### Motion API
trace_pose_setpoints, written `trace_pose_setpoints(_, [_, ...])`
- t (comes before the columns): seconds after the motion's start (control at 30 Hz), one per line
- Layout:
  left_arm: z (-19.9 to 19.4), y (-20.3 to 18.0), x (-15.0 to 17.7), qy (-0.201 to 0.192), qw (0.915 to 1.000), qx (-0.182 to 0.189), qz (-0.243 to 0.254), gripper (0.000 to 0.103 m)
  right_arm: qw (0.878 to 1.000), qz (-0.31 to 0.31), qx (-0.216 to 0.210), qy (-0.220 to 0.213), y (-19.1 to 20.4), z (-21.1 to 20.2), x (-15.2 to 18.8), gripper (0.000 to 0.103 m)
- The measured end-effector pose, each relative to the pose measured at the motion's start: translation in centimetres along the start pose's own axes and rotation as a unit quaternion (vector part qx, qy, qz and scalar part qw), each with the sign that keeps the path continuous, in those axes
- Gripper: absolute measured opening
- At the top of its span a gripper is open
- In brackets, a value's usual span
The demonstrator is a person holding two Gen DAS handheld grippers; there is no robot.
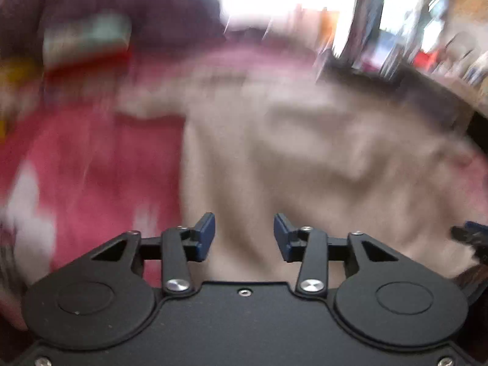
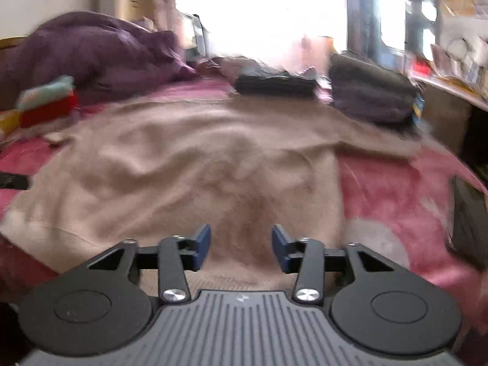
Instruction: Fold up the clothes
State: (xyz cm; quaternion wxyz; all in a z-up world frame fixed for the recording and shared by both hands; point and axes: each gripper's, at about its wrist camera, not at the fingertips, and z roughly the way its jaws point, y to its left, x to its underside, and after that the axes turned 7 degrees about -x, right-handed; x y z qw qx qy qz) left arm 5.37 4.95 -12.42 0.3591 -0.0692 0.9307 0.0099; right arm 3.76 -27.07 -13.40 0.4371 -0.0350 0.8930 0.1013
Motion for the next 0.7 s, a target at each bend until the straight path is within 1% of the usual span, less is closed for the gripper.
trace_pose_setpoints(0.03, [0.7, 0.5, 0.8, 0.011, 0.9996, 0.011, -0.023, 0.043, 1.000, 0.020, 0.003, 0.008, -0.8, 0.1, 0.4, 0.046])
trace_pose_setpoints(0.1, [-0.1, 0.4, 0.1, 0.015, 0.9996, 0.005, -0.023, 0.043, 1.000, 0.025, 0.005, 0.007, -1.1, -0.5, 0.4, 0.044])
trace_pose_setpoints(0.13, [-0.5, 0.5, -0.3, 0.012, 0.9992, 0.003, -0.038, 0.038, 1.000, 0.023, 0.009, 0.009, -1.0, -0.8, 0.2, 0.044])
trace_pose_setpoints(0.17, [-0.9, 0.7, -0.4, -0.004, 0.9984, 0.003, -0.056, 0.035, 1.000, 0.025, 0.011, 0.002, -1.1, -1.1, 0.1, 0.043])
trace_pose_setpoints(0.2, [-1.6, 0.8, -0.4, -0.023, 0.9976, 0.005, -0.066, 0.035, 0.999, 0.030, 0.011, -0.012, -1.3, -1.4, 0.1, 0.041])
trace_pose_setpoints(0.23, [-1.6, 0.7, -0.4, -0.025, 0.9974, 0.004, -0.067, 0.035, 0.999, 0.035, 0.012, -0.027, -1.5, -1.8, 0.1, 0.041])
trace_pose_setpoints(0.3, [-1.8, 0.6, -0.4, -0.027, 0.9972, 0.003, -0.069, 0.035, 0.997, 0.045, 0.013, -0.055, -1.9, -2.5, 0.1, 0.047])
trace_pose_setpoints(0.33, [-1.8, 0.5, -0.4, -0.028, 0.9971, 0.002, -0.071, 0.037, 0.997, 0.058, 0.019, -0.048, -2.3, -2.4, 0.2, 0.048])
trace_pose_setpoints(0.37, [-1.9, 0.4, -0.4, -0.029, 0.9970, 0.001, -0.072, 0.042, 0.996, 0.077, 0.030, -0.023, -3.0, -1.9, 0.3, 0.048])
trace_pose_setpoints(0.4, [-1.9, 0.3, -0.4, -0.030, 0.9969, 0.001, -0.073, 0.042, 0.994, 0.103, 0.031, 0.007, -3.9, -1.2, 0.8, 0.048])
trace_pose_setpoints(0.43, [-2.0, 0.2, -0.4, -0.031, 0.9968, 0.000, -0.074, 0.046, 0.992, 0.126, 0.022, 0.019, -4.8, -0.8, 1.3, 0.048])
trace_pose_setpoints(0.53, [-2.2, 0.0, -0.5, -0.034, 0.9964, -0.002, -0.077, 0.045, 0.990, 0.140, 0.014, 0.000, -5.1, -1.7, 0.9, 0.048])
trace_pose_setpoints(0.6, [-2.3, -0.2, -0.5, -0.036, 0.9962, -0.003, -0.080, 0.045, 0.985, 0.170, 0.003, -0.018, -6.0, -2.2, 0.8, 0.047])
trace_pose_setpoints(0.7, [-3.0, -1.6, -0.4, -0.073, 0.9956, 0.019, -0.055, 0.045, 0.973, 0.226, -0.016, -0.048, -7.8, -2.9, 0.9, 0.048])
